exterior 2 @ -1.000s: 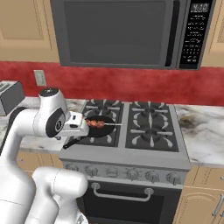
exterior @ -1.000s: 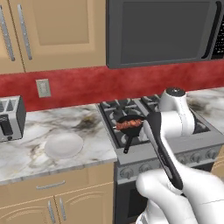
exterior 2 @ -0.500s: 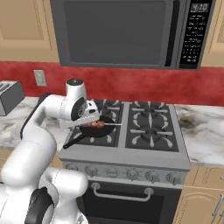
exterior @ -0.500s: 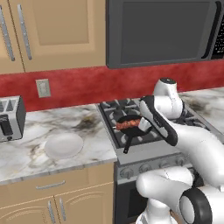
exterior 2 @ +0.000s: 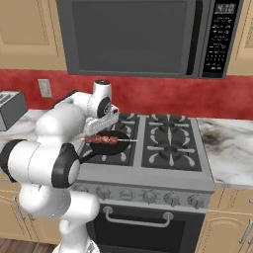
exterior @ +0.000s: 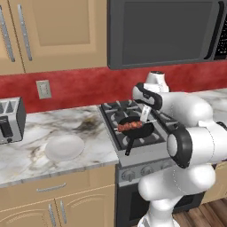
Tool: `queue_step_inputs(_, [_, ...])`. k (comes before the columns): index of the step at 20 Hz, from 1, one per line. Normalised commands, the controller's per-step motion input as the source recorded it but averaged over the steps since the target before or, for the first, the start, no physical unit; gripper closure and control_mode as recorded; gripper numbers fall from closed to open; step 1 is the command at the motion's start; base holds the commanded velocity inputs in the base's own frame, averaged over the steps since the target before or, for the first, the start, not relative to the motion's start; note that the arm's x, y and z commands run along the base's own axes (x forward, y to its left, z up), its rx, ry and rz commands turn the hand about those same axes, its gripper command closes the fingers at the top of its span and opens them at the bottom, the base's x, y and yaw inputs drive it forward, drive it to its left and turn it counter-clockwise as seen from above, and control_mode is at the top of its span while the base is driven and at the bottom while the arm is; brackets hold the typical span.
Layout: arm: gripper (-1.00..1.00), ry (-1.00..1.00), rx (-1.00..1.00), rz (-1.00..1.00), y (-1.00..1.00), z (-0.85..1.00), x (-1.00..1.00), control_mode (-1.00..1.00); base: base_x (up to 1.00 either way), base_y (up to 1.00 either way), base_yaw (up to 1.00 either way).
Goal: Place the cold items (lemon and mango) from the fridge in one tupperware on the dining counter. Place the warm items (kebab skewer and hot dog) in the stove area in another tupperware.
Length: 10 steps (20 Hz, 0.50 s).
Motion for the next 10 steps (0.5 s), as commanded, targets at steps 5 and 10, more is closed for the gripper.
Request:
queue_step_inputs(5, [-1.0, -0.07, 0.0, 0.44, -0.19, -0.43, 0.85, -1.0, 0.0, 0.0, 0.0])
queue_step_inputs(10, [-1.0, -0.02, 0.0, 0.44, -0.15, -0.7, 0.8, -1.0, 0.0, 0.0, 0.0])
